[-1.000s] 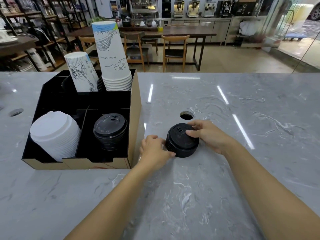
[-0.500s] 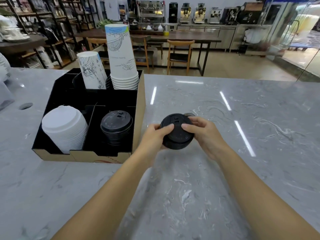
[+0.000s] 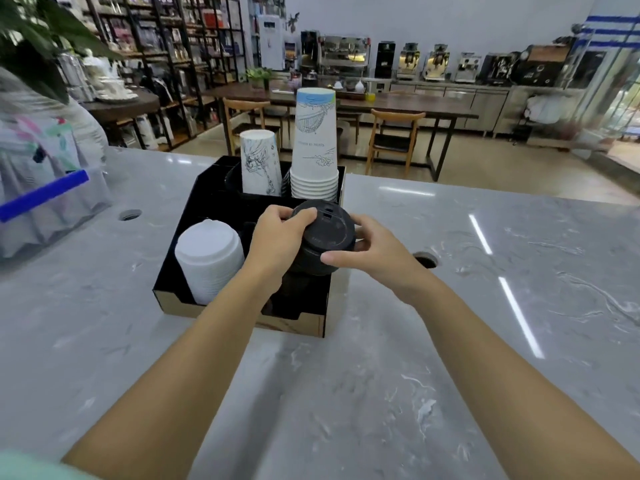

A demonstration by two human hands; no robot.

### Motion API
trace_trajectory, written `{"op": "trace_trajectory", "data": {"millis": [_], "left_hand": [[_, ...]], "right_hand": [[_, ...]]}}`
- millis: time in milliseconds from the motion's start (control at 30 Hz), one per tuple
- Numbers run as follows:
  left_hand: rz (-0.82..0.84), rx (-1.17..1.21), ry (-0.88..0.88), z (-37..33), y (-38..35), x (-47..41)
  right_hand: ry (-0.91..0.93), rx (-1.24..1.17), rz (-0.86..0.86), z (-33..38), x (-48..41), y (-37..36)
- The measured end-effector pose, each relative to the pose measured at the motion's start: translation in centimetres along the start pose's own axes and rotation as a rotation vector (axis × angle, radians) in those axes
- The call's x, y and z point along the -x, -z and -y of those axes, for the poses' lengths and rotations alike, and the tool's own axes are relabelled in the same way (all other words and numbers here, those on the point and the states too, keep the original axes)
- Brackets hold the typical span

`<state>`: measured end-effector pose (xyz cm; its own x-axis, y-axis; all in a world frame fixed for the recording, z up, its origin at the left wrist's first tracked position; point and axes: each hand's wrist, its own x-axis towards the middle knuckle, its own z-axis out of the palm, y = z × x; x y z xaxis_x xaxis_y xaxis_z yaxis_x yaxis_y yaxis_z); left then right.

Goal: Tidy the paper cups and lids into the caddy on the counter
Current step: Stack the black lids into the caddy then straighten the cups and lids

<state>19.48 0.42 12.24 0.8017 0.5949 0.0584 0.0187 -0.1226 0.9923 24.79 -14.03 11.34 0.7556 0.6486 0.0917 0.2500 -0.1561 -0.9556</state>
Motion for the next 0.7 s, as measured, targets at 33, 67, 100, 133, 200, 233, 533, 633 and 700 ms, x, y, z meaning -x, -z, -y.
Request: {"op": "trace_trajectory", "data": {"millis": [33, 67, 100, 133, 200, 233, 533, 633, 700], "left_hand": [[0.013, -0.026, 0.008, 0.2, 0.4, -0.5], [0.026, -0.052, 0.015, 0.4, 0.6, -1.0], [0.035, -0.079, 0.023, 0.6, 0.9, -1.4], [0.038, -0.107, 0.025, 0.8, 1.1, -1.8], [0.042, -0.165, 0.021, 1.1, 1.5, -2.6], [0.042, -0.191, 0.018, 1.2, 1.6, -2.8], [0.135, -0.287, 0.092, 3.4, 2.5, -3.7], [0.15, -0.293, 0.055, 3.7, 2.4, -3.7], [0.162, -0.265, 0.037, 4.0, 2.4, -3.7]], "right_hand": [[0.007, 0.002, 0.004, 0.0, -0.5, -0.4], [0.018, 0.021, 0.006, 0.1, -0.9, -0.7], [0.028, 0.053, 0.004, 0.1, -1.3, -1.0], [0.034, 0.087, -0.002, 0.1, -1.7, -1.3], [0.024, 0.143, -0.037, 0.0, -2.5, -1.9], [0.016, 0.204, -0.061, -0.2, -2.8, -2.2], [-0.054, 0.614, -0.101, -0.8, -3.5, -3.1], [-0.066, 0.727, -0.067, -0.4, -3.3, -3.4], [-0.076, 0.796, -0.078, -0.4, -3.3, -3.6]]}}
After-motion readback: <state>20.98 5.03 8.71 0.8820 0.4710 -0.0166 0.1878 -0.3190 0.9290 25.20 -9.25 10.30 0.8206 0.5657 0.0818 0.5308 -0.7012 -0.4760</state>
